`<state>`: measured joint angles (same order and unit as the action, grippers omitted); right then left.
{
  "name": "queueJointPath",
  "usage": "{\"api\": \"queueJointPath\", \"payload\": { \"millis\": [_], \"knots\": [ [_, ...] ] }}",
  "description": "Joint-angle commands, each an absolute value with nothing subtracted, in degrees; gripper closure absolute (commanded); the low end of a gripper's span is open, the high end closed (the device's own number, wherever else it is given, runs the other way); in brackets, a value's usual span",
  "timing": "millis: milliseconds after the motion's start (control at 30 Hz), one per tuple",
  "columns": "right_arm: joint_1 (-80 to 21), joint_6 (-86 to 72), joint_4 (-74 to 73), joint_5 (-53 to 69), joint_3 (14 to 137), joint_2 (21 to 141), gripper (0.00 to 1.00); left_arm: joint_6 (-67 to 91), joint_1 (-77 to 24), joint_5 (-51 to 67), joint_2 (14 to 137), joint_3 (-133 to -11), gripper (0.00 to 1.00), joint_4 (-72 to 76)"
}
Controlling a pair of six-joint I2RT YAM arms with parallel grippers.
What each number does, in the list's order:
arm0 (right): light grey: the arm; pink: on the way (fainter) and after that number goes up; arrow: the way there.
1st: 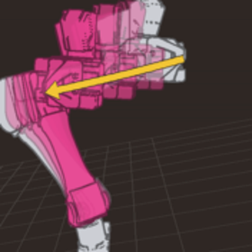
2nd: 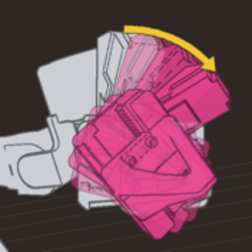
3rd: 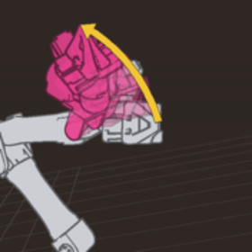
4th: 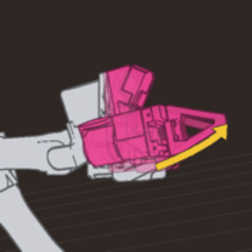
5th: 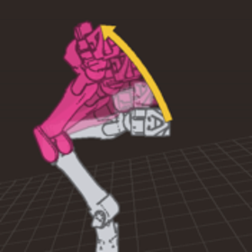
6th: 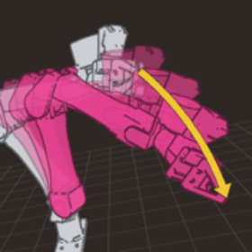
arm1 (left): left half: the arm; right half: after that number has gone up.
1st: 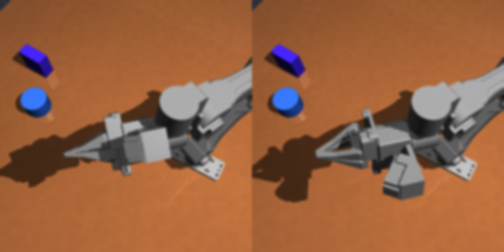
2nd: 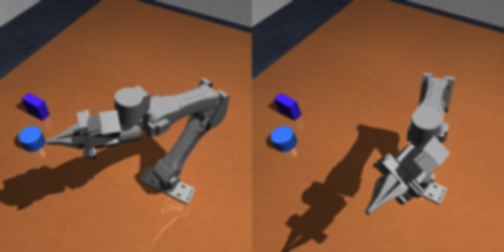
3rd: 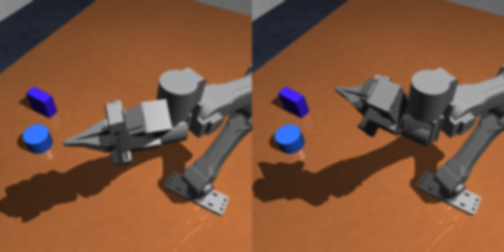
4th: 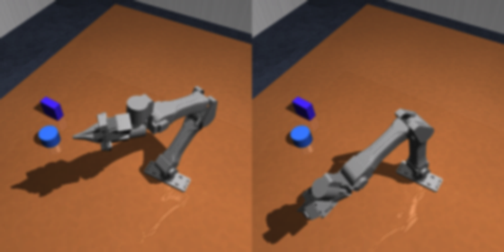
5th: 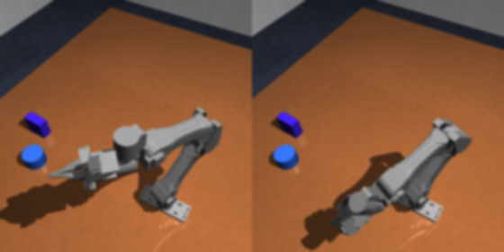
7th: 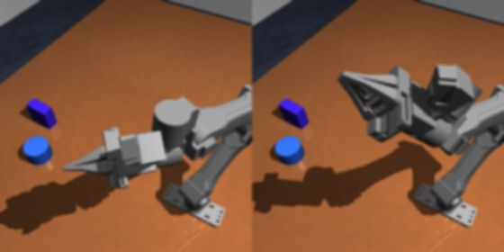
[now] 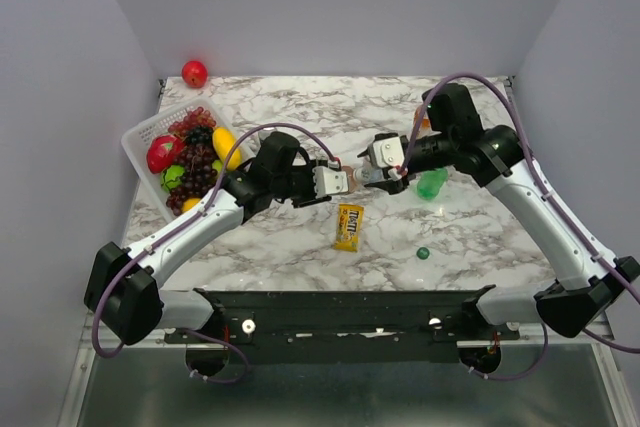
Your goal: Screw on the bottle caps
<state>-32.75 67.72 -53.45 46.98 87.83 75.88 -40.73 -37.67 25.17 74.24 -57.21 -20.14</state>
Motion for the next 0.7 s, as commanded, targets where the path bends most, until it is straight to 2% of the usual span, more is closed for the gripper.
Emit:
{"api": "queueJointPath", "payload": {
  "millis": [0, 167, 333, 500, 567, 600, 667],
  "knots": [
    [-34.01, 74.17, -55.54, 45.88, 88.24, 76.73, 0.38, -40.87, -37.44, 27.95, 74.44, -58.71, 1.00, -20.39],
    [-34.37, 76.03, -57.74, 45.09, 88.50, 77.43, 0.48, -40.08, -37.09, 27.69, 74.36, -58.27, 1.00, -19.07],
    [-34.37, 70.95, -56.17, 43.86, 89.38, 79.18, 0.65, -38.59, -36.91, 26.38, 74.09, -57.66, 1.00, -16.19],
    [-34.28, 46.18, -52.38, 39.21, 98.51, 86.03, 0.81, -32.62, -37.61, 14.45, 72.17, -55.47, 1.00, -6.00],
    [-34.28, 33.40, -52.73, 36.05, 102.46, 91.04, 0.88, -32.51, -38.75, 2.72, 71.11, -53.62, 1.00, 2.96],
    [-34.28, 29.13, -53.60, 35.08, 107.00, 92.88, 1.00, -33.48, -40.24, 0.11, 70.58, -52.22, 1.00, 5.51],
    [-34.19, 16.17, -58.41, 31.04, 112.74, 99.80, 1.00, -36.11, -41.74, -8.13, 70.58, -51.51, 1.00, 11.06]
  ]
}}
